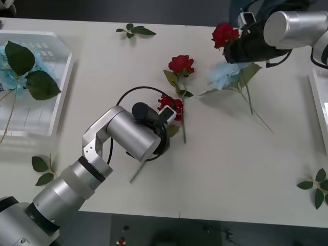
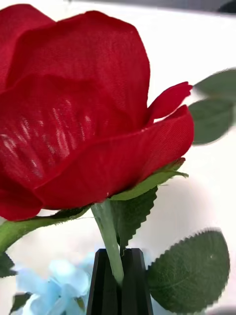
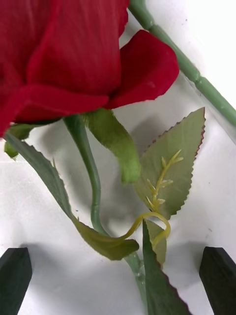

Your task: Put the red flowers into the right box and the blue flowers into the left box

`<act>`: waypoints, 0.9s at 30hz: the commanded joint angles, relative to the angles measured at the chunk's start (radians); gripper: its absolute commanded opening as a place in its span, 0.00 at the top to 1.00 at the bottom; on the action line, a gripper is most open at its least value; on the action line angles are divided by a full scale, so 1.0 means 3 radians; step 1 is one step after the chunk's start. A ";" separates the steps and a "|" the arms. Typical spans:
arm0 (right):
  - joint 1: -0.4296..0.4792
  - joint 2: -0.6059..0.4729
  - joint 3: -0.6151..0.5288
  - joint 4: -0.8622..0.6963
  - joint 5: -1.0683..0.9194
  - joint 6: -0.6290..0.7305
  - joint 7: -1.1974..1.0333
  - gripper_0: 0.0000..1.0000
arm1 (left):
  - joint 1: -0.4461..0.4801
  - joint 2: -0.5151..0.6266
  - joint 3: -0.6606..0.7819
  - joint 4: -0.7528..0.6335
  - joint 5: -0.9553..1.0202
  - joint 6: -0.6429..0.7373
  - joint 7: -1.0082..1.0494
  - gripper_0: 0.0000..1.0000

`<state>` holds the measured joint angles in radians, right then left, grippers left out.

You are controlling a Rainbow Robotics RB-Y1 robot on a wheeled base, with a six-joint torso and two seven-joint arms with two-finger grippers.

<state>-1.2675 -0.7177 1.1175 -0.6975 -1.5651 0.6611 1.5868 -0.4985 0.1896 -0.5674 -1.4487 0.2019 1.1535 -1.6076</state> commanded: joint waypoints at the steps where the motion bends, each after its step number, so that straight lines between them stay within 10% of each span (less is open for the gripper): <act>1: -0.0034 -0.0435 0.0064 -0.0329 -0.0280 -0.0005 -0.0125 1.00 | 0.0153 -0.0018 0.0025 -0.0008 -0.0110 -0.0051 -0.0102 0.38; 8: 0.0119 -0.0967 0.0064 -0.0768 -0.0965 0.0000 -0.0074 1.00 | 0.0174 -0.0018 0.0025 -0.0013 -0.0116 -0.0092 -0.0066 0.99; 17: 0.0308 -0.1560 0.0064 -0.1275 -0.1977 0.0148 0.0253 1.00 | 0.0184 0.0033 0.0025 -0.0013 -0.0110 -0.0107 0.0036 1.00; 27: 0.0595 -0.1417 0.0069 -0.1403 -0.1952 -0.0158 0.0473 1.00 | 0.0317 0.0242 0.0204 -0.0300 0.0017 -0.0148 0.0118 1.00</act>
<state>-1.0903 -1.1750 1.1428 -1.1166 -2.1718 0.6293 1.7041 -0.4498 0.2048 -0.5482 -1.4884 0.1805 1.0927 -1.6072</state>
